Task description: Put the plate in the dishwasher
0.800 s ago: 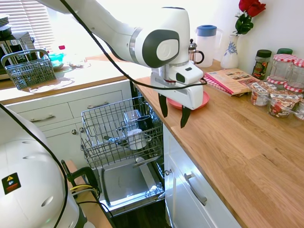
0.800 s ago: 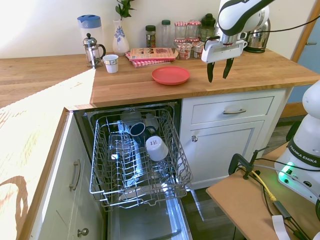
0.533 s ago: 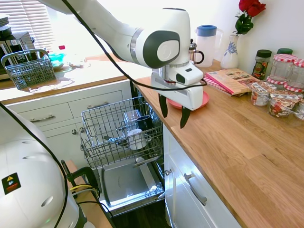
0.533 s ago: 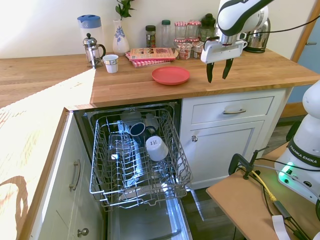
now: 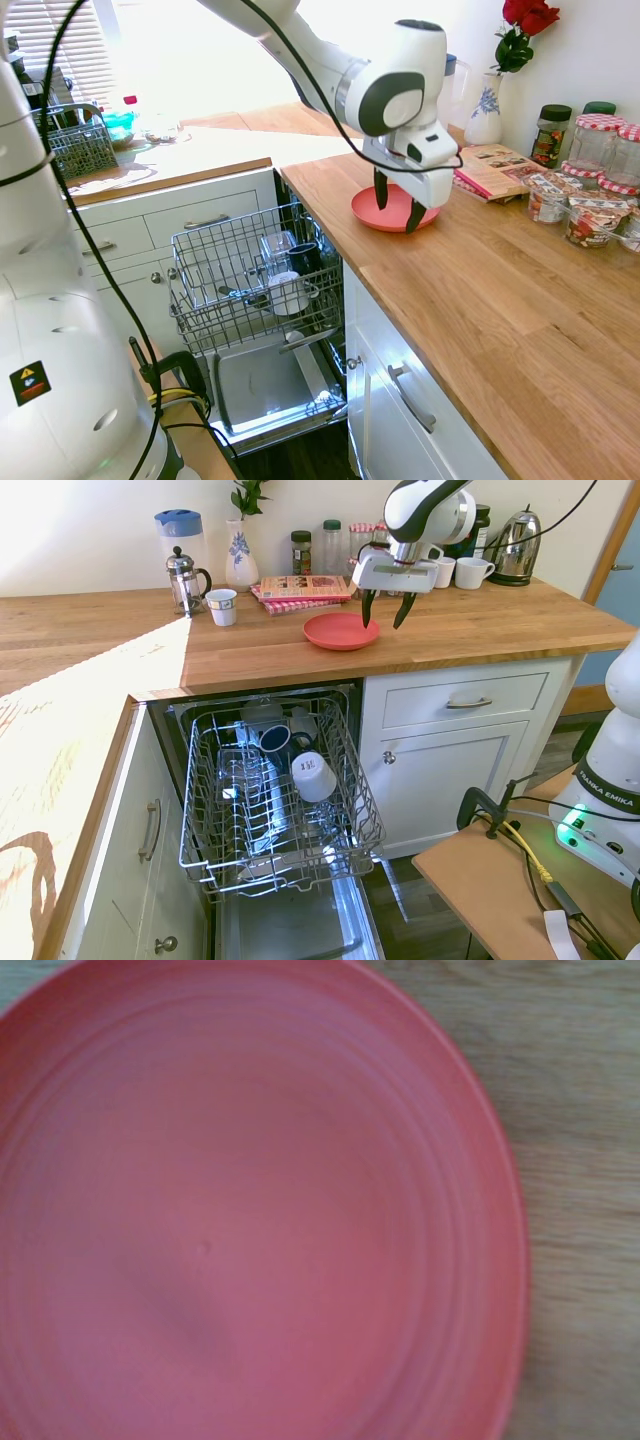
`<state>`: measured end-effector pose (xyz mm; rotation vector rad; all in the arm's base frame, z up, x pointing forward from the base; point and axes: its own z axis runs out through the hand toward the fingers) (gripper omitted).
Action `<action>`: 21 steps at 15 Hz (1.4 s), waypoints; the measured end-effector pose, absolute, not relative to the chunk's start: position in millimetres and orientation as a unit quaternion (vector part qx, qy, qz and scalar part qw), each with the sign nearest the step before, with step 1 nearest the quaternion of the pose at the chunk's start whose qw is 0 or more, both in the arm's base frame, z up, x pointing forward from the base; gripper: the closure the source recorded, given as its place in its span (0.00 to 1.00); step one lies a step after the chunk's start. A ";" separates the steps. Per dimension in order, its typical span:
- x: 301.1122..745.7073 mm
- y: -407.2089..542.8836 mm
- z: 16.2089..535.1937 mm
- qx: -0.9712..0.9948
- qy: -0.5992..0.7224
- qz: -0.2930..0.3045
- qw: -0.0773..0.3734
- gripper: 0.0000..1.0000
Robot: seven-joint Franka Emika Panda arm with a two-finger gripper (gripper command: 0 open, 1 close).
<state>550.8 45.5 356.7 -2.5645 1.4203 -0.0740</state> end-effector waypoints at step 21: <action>566.2 46.7 327.4 -0.838 0.521 -0.044 0.157 1.00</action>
